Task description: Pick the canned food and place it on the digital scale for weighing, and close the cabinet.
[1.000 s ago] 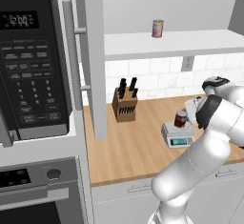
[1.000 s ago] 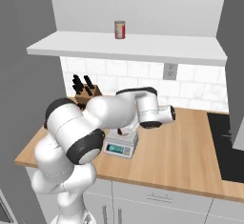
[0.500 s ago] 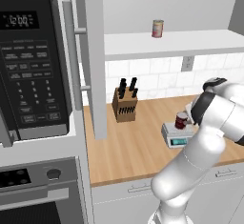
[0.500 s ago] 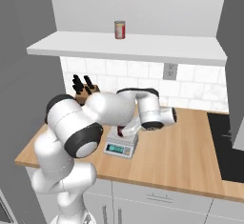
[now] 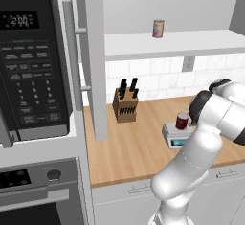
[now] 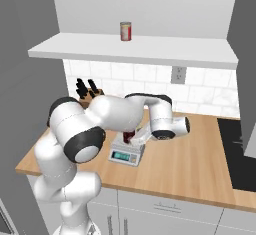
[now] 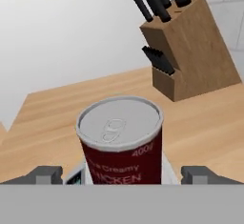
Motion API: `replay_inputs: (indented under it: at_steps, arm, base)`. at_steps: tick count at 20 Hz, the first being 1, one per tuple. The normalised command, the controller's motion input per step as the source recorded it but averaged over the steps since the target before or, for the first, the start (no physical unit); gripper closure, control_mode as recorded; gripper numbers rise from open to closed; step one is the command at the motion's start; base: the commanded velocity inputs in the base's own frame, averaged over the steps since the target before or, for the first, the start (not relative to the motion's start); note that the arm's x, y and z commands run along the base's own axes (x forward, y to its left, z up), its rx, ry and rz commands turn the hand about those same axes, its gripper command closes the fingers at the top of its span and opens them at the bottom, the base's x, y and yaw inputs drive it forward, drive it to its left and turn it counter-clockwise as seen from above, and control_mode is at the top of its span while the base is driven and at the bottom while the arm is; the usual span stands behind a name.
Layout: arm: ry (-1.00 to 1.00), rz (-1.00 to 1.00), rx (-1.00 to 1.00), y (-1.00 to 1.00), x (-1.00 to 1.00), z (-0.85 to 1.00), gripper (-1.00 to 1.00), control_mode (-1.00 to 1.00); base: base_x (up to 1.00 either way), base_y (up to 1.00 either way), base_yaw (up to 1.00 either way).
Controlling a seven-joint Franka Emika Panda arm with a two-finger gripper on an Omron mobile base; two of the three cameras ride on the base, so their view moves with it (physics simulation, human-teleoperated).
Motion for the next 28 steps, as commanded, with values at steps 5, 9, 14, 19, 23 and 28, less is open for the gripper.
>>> replay_inputs:
  at_steps: [5,9,14,19,23,28]
  arm:
    - [-0.12,-0.11,0.0,-0.04,-0.44,0.06,-1.0,-1.0]
    - [-0.16,-0.06,0.0,0.0,-0.6,0.31,-1.0,-1.0]
    - [-0.28,-0.06,0.0,-0.02,-0.65,0.55,-1.0,-1.0]
    - [-0.46,-0.03,0.0,-0.09,-0.72,0.71,-1.0,-1.0]
    - [-0.46,0.0,0.03,-0.19,-0.64,0.69,-1.0,-1.0]
    - [-0.34,0.0,0.0,0.0,-0.2,0.5,-1.0,-1.0]
  base:
    - [0.0,0.0,0.0]
    - [0.0,0.0,0.0]
    - [0.0,0.0,0.0]
    - [0.0,0.0,0.0]
    - [0.0,0.0,0.0]
    - [0.0,0.0,0.0]
